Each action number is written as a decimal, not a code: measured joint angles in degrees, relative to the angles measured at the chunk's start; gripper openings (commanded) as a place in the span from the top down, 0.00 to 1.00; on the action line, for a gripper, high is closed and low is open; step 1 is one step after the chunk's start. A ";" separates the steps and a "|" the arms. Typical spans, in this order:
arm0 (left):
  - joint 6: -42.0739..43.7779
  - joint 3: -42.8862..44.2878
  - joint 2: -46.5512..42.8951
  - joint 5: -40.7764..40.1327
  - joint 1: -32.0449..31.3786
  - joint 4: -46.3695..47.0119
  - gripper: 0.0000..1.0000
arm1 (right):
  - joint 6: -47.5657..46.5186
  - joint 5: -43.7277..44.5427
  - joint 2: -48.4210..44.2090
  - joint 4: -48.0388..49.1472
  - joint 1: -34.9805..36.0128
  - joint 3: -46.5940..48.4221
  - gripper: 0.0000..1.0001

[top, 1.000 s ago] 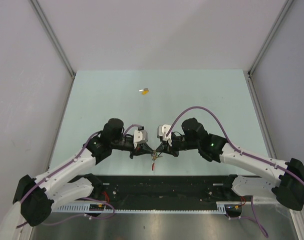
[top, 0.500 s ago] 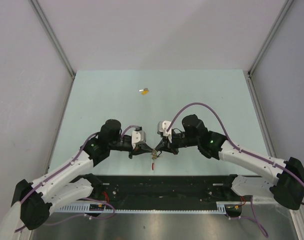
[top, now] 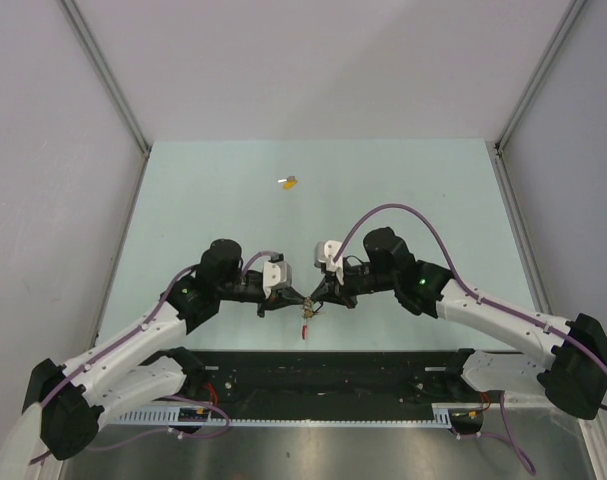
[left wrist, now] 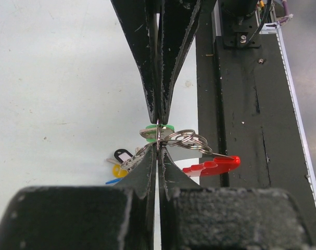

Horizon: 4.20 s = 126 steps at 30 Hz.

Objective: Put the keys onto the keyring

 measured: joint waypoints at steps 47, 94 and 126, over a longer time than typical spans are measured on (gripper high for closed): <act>-0.66 0.02 -0.85 -2.16 -0.98 0.44 1.00 | -0.72 1.09 -5.79 -3.74 -2.56 1.42 0.72; -2.16 -1.81 -3.65 -0.46 -0.98 5.92 1.00 | 1.51 -18.84 3.82 9.55 -8.46 -2.69 0.91; -1.18 6.51 -1.31 -11.54 -3.21 -6.86 0.52 | -1.46 -1.53 1.77 -5.75 -3.82 3.45 1.00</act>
